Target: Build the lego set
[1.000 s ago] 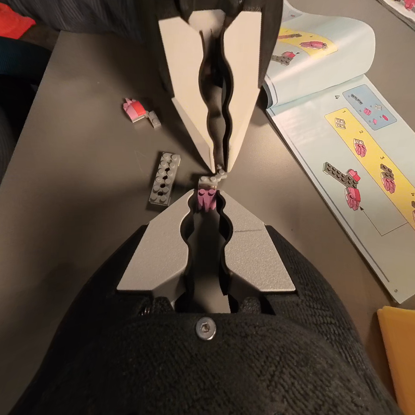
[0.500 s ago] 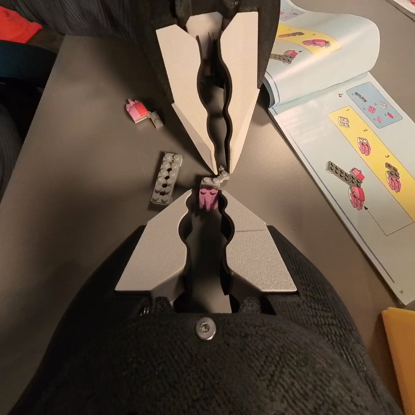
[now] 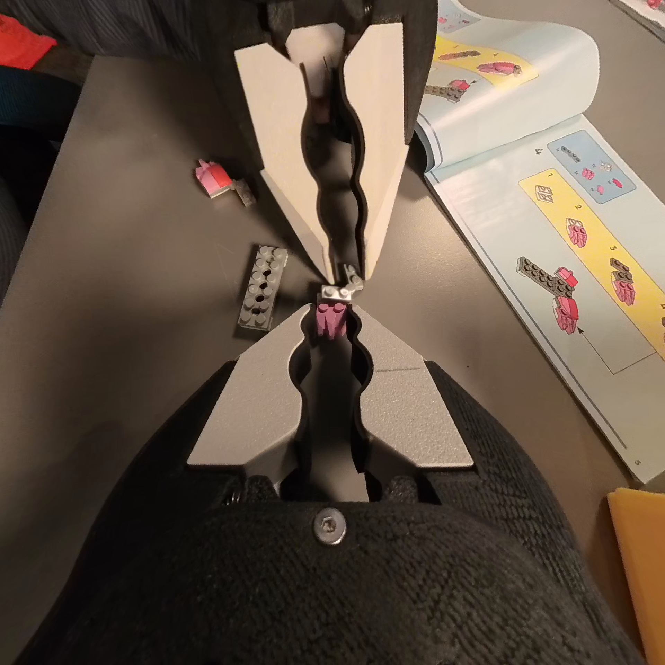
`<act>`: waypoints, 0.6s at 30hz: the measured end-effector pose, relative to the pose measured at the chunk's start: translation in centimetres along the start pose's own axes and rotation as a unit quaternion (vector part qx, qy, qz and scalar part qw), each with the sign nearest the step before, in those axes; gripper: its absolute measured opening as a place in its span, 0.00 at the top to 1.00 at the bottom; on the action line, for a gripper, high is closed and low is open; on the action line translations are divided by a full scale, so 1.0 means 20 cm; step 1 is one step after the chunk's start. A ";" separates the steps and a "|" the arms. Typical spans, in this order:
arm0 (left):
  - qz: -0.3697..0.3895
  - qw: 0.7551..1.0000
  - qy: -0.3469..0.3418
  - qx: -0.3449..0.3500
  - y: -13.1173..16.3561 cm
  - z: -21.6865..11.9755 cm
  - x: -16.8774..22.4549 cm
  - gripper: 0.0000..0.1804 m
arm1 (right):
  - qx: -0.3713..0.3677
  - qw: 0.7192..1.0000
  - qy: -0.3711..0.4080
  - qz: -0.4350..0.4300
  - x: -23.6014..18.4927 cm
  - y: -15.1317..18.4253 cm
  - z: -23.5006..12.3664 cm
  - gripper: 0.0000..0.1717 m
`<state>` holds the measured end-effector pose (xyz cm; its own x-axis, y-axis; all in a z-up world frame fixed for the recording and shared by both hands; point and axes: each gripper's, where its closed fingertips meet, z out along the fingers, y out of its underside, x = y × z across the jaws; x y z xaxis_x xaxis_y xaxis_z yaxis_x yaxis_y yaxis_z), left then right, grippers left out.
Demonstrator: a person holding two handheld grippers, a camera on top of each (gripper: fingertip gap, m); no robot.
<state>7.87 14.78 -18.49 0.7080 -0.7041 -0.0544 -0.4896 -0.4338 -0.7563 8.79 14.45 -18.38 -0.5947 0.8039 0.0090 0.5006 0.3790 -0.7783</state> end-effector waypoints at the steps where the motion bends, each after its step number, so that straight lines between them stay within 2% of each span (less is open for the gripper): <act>1: 0.001 1.000 0.002 0.000 0.00 0.00 0.00 0.92 | 0.000 1.000 0.000 0.000 0.00 0.00 0.00 0.92; 4: 0.003 1.000 0.006 0.001 0.00 0.00 0.01 0.90 | 0.000 1.000 0.000 -0.001 0.00 0.00 0.00 0.92; 10: 0.041 0.998 0.040 0.027 -0.04 -0.02 0.08 0.79 | 0.000 1.000 -0.002 0.000 0.00 0.00 0.00 0.92; 14: 0.104 0.993 0.040 0.037 -0.05 -0.02 0.14 0.81 | 0.000 1.000 -0.002 -0.001 0.00 0.00 0.00 0.92; 18: 0.115 0.992 0.034 0.039 -0.06 -0.02 0.15 0.84 | 0.000 1.000 -0.002 -0.001 0.00 0.00 0.00 0.92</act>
<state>10.35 13.03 -17.57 0.5448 -0.8171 -0.1888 -0.5909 -0.2143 -0.7778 8.75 14.41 -18.41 -0.5984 0.8012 0.0072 0.4998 0.3803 -0.7781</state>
